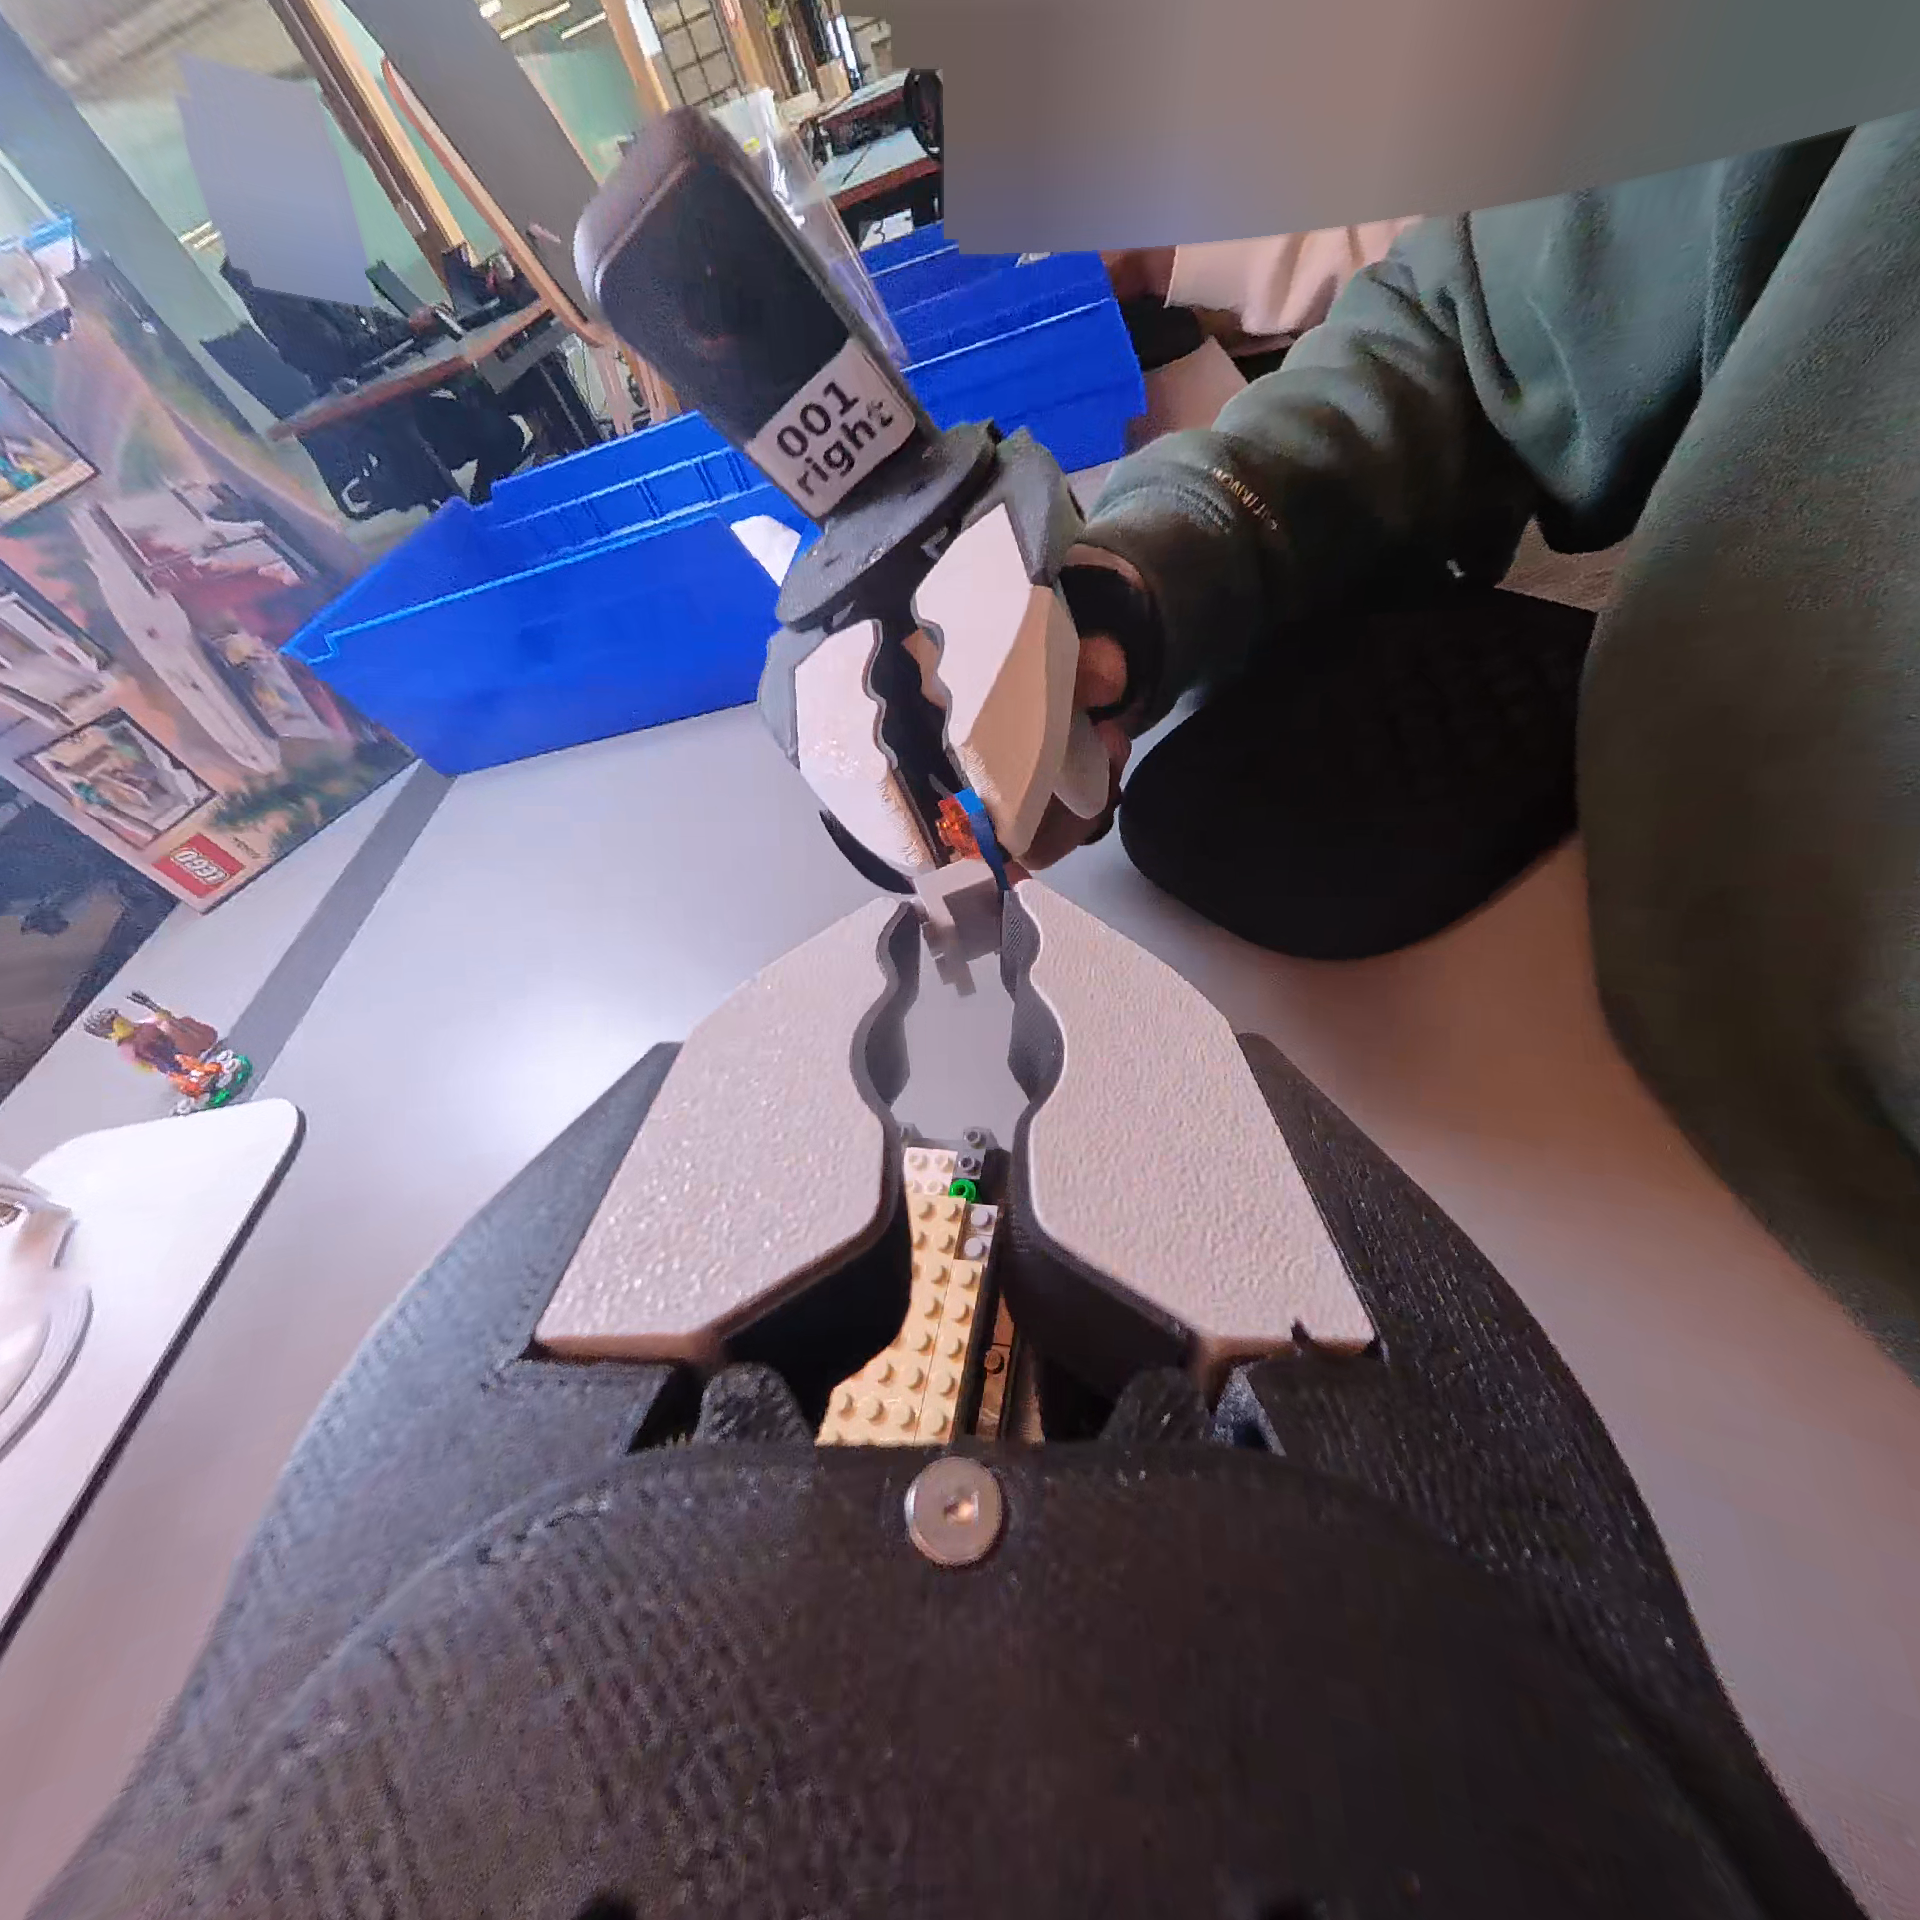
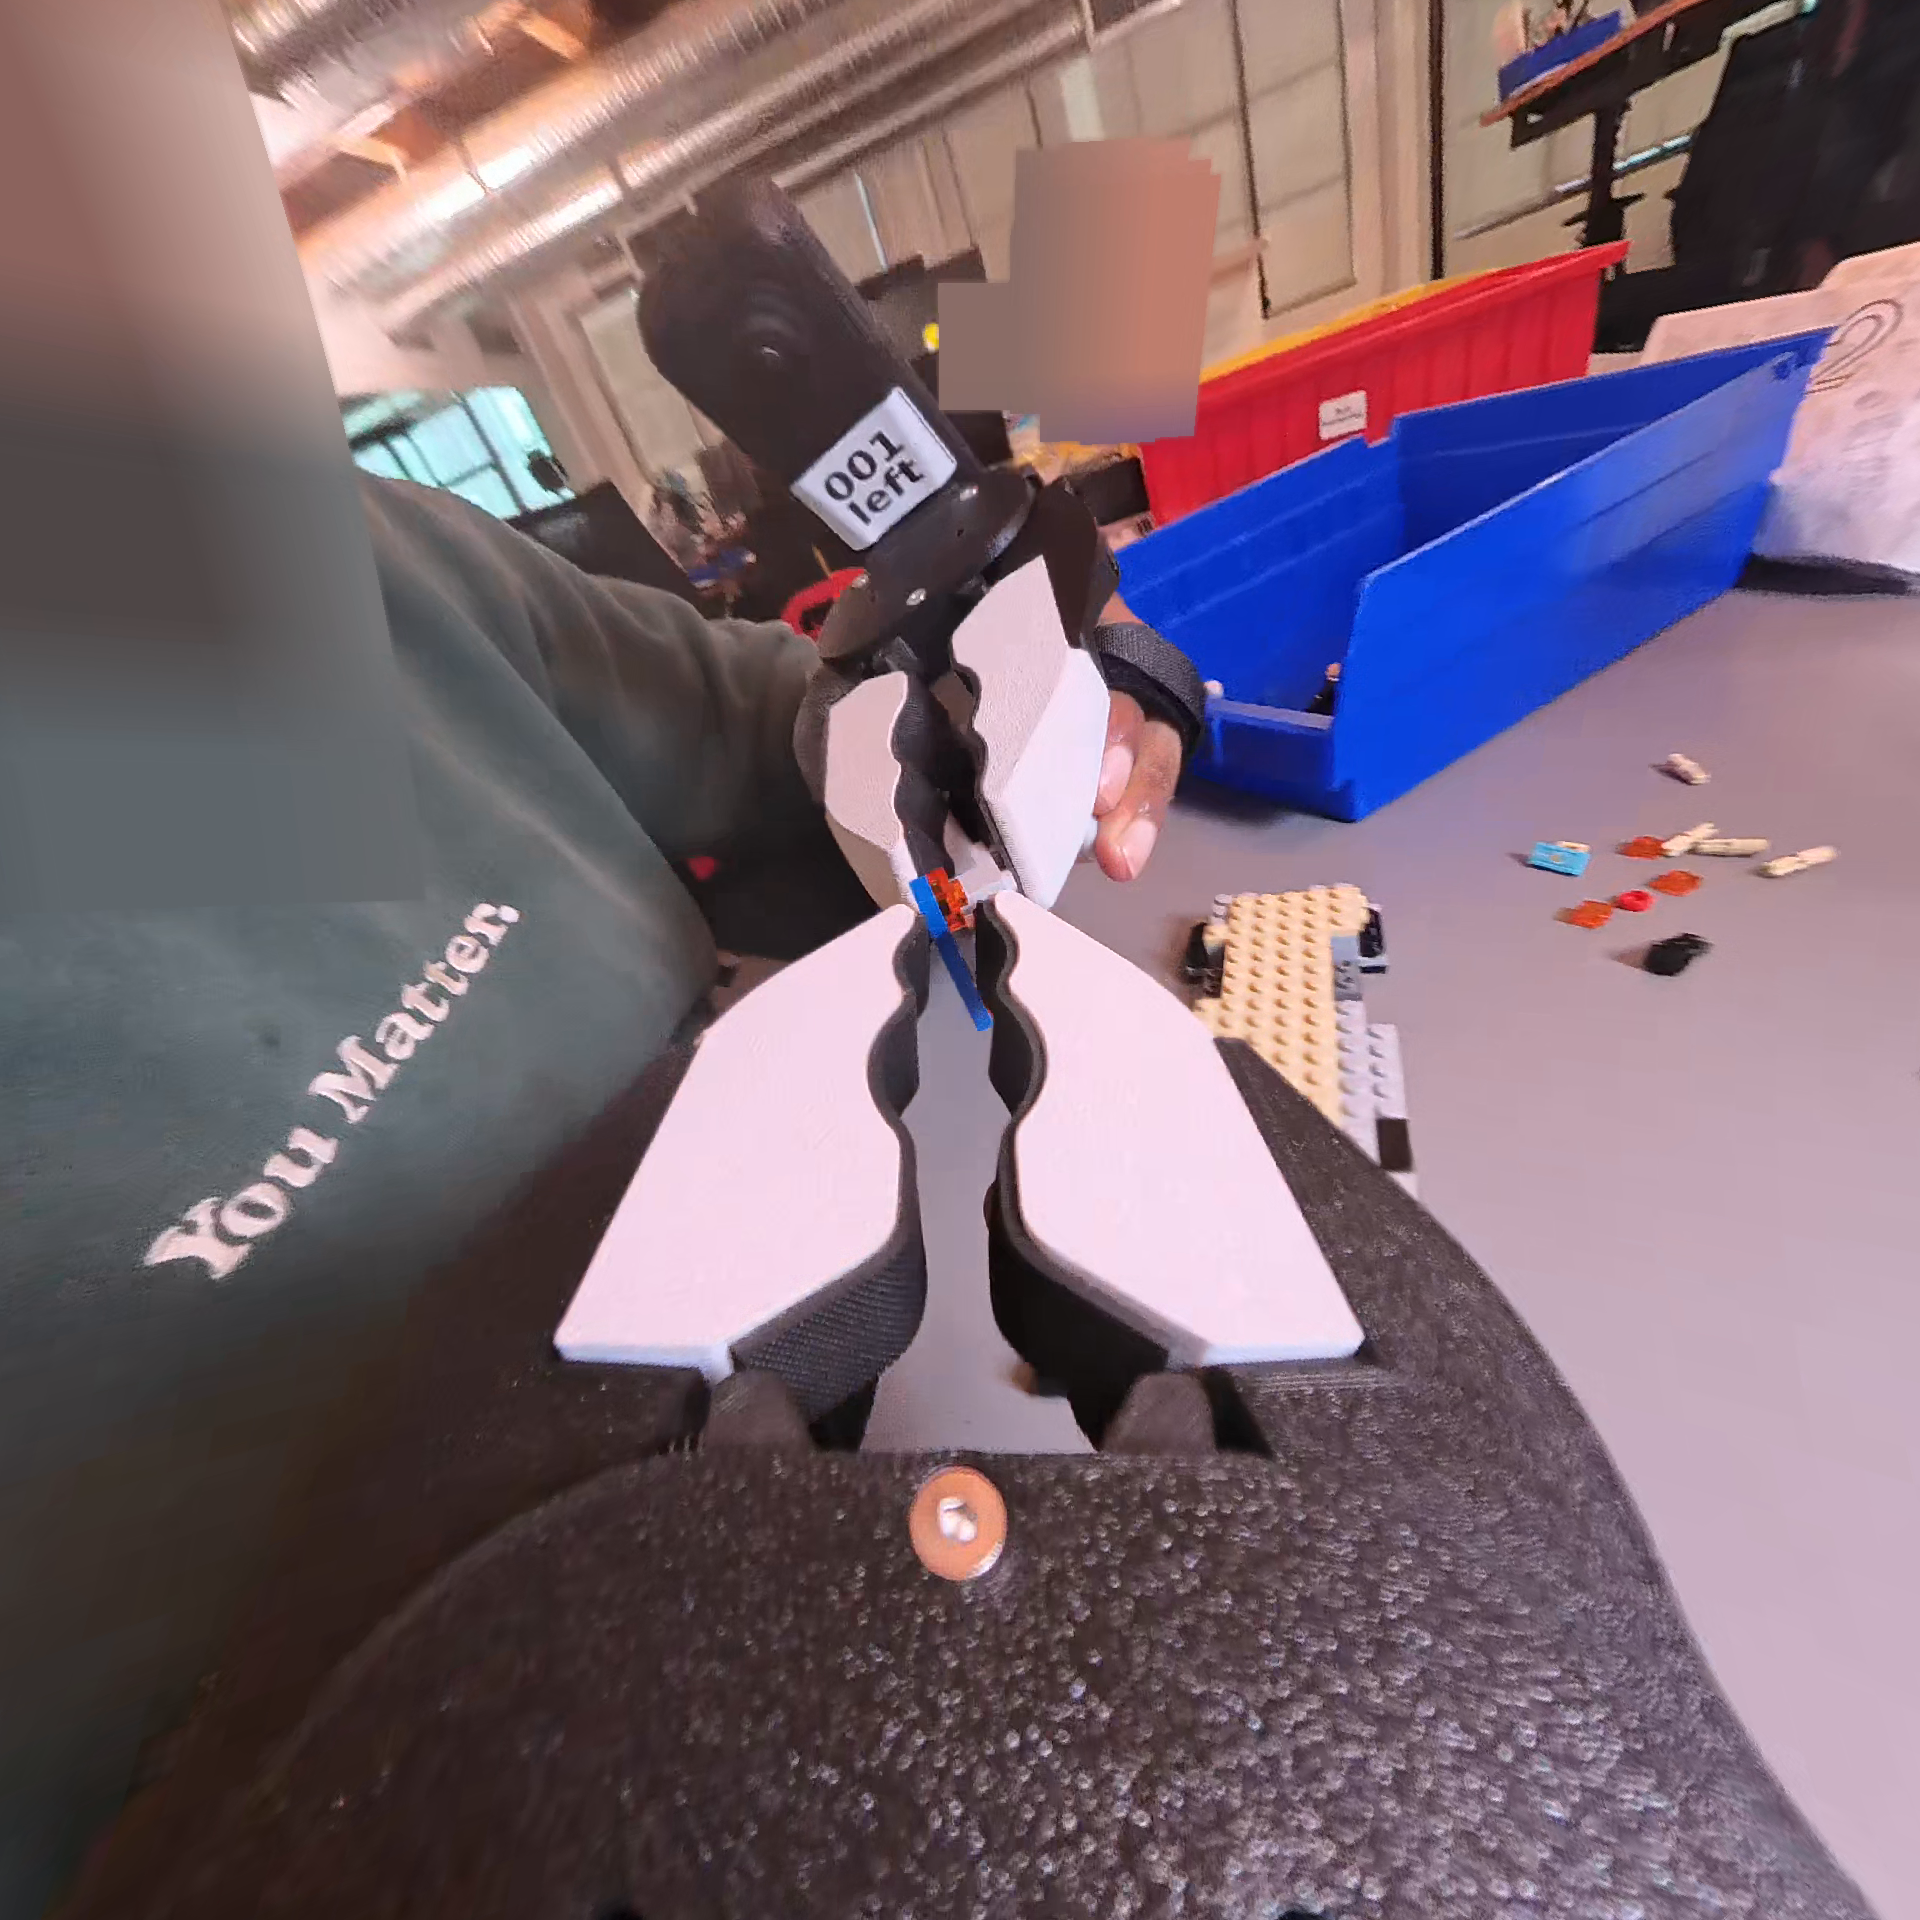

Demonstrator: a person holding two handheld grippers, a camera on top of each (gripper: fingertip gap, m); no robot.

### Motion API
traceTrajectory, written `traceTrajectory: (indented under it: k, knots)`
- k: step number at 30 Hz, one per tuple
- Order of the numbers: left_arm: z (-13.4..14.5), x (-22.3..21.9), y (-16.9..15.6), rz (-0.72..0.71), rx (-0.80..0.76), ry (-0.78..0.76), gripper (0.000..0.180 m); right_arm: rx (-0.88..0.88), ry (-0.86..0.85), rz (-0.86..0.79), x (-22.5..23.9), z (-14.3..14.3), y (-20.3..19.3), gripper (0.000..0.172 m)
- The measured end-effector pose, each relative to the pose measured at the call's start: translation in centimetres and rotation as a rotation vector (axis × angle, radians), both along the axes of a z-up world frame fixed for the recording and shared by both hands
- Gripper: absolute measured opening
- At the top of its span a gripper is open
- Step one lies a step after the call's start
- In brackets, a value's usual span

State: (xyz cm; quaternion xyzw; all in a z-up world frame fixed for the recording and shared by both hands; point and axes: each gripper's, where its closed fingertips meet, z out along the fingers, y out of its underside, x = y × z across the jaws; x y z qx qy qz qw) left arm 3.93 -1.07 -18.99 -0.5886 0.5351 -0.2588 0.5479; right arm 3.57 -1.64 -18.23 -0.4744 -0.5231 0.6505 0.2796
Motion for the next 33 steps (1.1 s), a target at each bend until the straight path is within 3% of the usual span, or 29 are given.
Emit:
traceTrajectory:
  k: [6,9,12,19,23,28,33]
  knots:
    - [0.9,0.5,-0.7,-0.033,-0.007,-0.028,0.015,0.038,0.072,0.06,0.6,0.8,-0.7,0.008]
    - [0.2,0.5,-0.7,-0.029,-0.029,0.0,0.015,0.285,0.054,-0.005,0.6,0.1,-0.8,0.008]
    - [-0.4,0.3,-0.7,-0.023,0.05,0.076,0.015,0.542,0.028,-0.093,0.4,-0.6,-0.9,0.009]
    - [-1.7,0.5,-0.5,0.022,0.266,0.252,0.015,0.72,-0.048,-0.101,0.7,-1.9,-0.9,0.01]
    - [-1.2,0.7,-0.5,0.053,0.497,0.342,0.015,0.608,-0.032,-0.061,0.9,-1.6,-1.0,0.01]
    - [-0.9,0.7,-0.9,0.064,0.678,0.415,0.015,0.484,-0.003,-0.017,1.0,-1.3,-1.2,0.01]
    - [-1.2,0.4,-0.3,0.096,0.736,0.45,0.015,0.622,-0.024,-0.074,0.8,-1.8,-0.8,0.011]
